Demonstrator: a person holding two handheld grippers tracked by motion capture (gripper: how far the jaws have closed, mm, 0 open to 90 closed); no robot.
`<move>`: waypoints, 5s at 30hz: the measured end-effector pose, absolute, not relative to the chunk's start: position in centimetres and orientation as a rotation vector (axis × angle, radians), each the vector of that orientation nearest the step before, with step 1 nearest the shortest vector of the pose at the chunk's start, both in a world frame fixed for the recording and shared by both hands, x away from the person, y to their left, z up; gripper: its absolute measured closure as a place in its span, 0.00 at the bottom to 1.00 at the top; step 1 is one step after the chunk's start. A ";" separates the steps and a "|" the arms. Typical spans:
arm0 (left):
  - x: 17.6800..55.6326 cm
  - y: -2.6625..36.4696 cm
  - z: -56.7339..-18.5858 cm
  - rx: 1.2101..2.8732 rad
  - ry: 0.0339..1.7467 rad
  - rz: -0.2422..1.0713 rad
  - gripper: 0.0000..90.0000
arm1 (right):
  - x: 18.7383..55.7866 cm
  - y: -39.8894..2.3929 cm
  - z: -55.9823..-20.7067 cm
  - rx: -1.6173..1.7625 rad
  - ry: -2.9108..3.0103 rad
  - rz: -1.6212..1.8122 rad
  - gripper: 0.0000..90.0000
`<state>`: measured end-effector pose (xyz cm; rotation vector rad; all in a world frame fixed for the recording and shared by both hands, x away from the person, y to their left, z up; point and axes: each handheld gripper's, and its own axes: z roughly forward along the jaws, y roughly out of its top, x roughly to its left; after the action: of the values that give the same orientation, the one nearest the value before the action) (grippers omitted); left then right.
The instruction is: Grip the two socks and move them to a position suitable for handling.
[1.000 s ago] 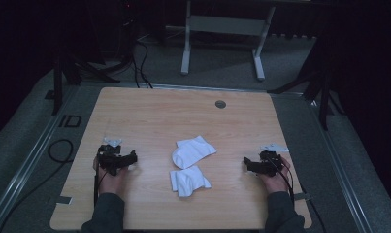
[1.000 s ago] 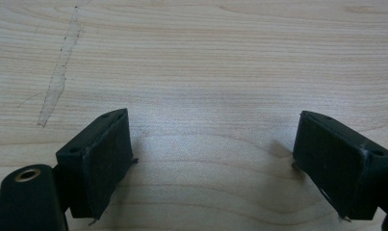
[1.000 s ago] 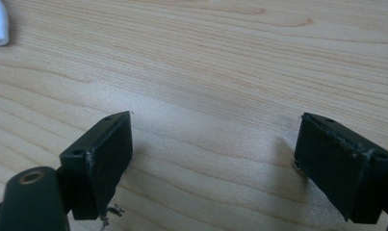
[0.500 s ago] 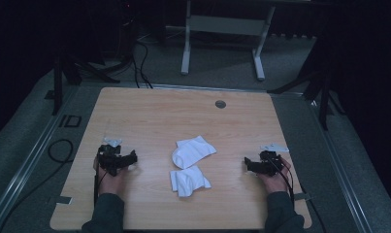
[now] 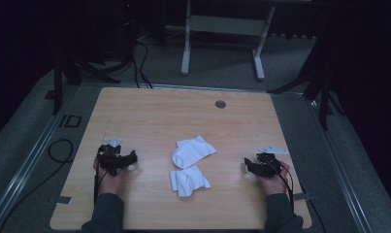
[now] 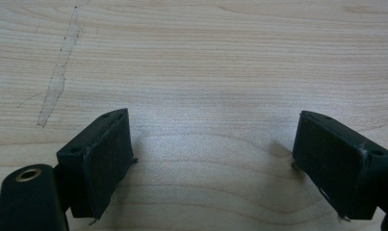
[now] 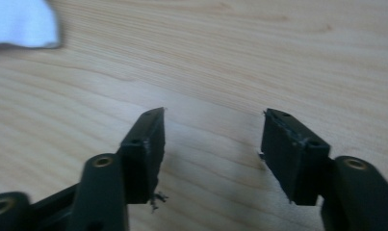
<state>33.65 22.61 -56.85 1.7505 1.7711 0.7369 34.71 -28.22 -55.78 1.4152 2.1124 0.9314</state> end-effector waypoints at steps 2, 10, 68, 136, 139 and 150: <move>33.6 22.6 -56.8 1.750 1.771 0.737 0.15 | 34.3 -27.9 -55.3 1.384 2.121 0.941 0.52; 33.6 22.6 -56.8 1.750 1.771 0.737 0.15 | 32.9 -26.1 -54.1 1.291 2.210 0.956 0.64; 33.6 22.6 -56.8 1.750 1.772 0.737 0.15 | 29.3 -13.4 -51.9 0.912 2.611 1.078 0.60; 33.6 22.6 -56.9 1.748 1.771 0.738 0.16 | 32.3 -23.5 -49.1 1.137 2.434 0.893 0.80; 33.6 22.6 -56.9 1.748 1.770 0.739 0.16 | 32.5 -23.3 -49.7 1.115 2.436 0.831 0.88; 33.6 22.6 -56.8 1.750 1.770 0.738 0.16 | 33.3 -23.0 -54.2 1.157 2.488 0.709 0.99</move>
<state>33.63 22.59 -56.85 1.7496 1.7702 0.7382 33.28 -23.03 -54.25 1.1569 2.4878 0.7092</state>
